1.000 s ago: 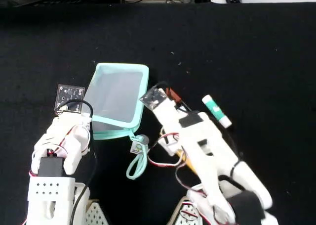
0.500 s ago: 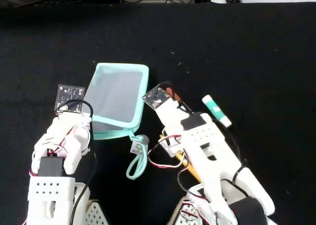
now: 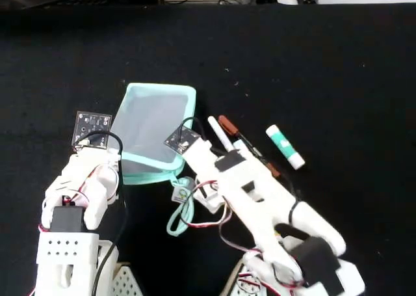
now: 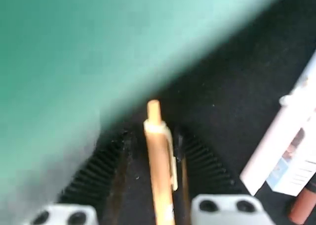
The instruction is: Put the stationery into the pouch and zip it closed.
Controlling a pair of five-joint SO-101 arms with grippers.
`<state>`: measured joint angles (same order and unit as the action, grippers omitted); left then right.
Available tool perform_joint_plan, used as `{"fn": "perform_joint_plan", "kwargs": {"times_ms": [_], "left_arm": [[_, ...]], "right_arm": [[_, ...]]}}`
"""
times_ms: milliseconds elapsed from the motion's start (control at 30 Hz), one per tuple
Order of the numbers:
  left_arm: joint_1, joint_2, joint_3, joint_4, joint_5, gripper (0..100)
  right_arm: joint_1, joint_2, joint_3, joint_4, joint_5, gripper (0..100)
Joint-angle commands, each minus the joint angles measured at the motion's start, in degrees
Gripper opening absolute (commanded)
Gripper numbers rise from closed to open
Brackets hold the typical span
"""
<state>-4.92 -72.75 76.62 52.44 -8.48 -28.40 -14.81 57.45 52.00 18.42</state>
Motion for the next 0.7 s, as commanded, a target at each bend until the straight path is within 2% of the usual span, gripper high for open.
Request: {"fn": "perform_joint_plan", "kwargs": {"times_ms": [0,100,167,300,667], "left_arm": [[-0.84,-0.18,0.13,-0.62,0.35,3],[-0.84,-0.18,0.13,-0.62,0.35,3],[-0.84,-0.18,0.13,-0.62,0.35,3],[-0.84,-0.18,0.13,-0.62,0.35,3],[-0.75,-0.18,0.13,-0.62,0.35,3]], "right_arm": [[2.11,4.0,-3.21,-2.02,-0.35,13.8],[2.2,5.58,-4.97,-0.44,-0.35,11.0],[2.29,4.97,-5.32,-0.44,-0.35,1.1],[2.46,-0.48,-4.97,1.85,-0.44,1.4],[9.41,-37.67,-5.32,15.65,-0.44,1.2]]}}
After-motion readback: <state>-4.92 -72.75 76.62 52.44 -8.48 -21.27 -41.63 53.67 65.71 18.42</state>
